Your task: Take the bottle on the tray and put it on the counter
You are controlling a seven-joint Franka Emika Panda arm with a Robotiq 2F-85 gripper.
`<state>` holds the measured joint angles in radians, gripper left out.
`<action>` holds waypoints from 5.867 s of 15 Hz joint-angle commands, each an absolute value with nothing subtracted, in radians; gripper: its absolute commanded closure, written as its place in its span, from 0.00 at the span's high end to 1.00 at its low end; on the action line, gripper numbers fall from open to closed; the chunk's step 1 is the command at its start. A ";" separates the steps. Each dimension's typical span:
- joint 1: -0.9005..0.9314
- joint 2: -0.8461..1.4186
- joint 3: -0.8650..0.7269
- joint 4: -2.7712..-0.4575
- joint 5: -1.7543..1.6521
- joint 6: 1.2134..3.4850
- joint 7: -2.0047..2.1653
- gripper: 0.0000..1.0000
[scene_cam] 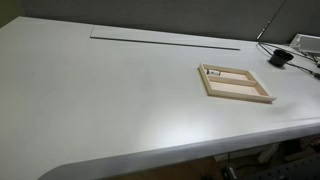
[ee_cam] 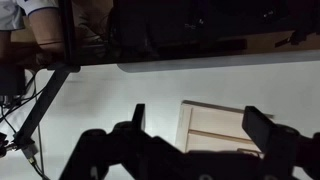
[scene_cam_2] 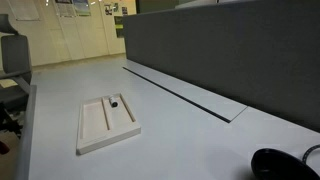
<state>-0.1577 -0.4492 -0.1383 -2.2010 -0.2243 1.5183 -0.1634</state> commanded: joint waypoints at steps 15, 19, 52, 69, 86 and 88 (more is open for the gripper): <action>-0.144 -0.449 -0.149 -2.199 -0.228 1.516 -0.159 1.00; -0.144 -0.449 -0.149 -2.199 -0.228 1.516 -0.159 1.00; -0.041 0.203 -0.010 -2.351 0.043 2.494 -0.238 1.00; 0.028 0.456 -0.004 -2.128 -0.169 2.669 -0.186 1.00; 0.002 0.613 0.133 -2.067 -0.304 2.694 -0.556 1.00; 0.012 0.537 0.140 -2.172 -0.319 2.711 -0.557 1.00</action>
<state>0.0120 0.6422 0.1217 -2.0373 -0.2961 2.6898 -0.5525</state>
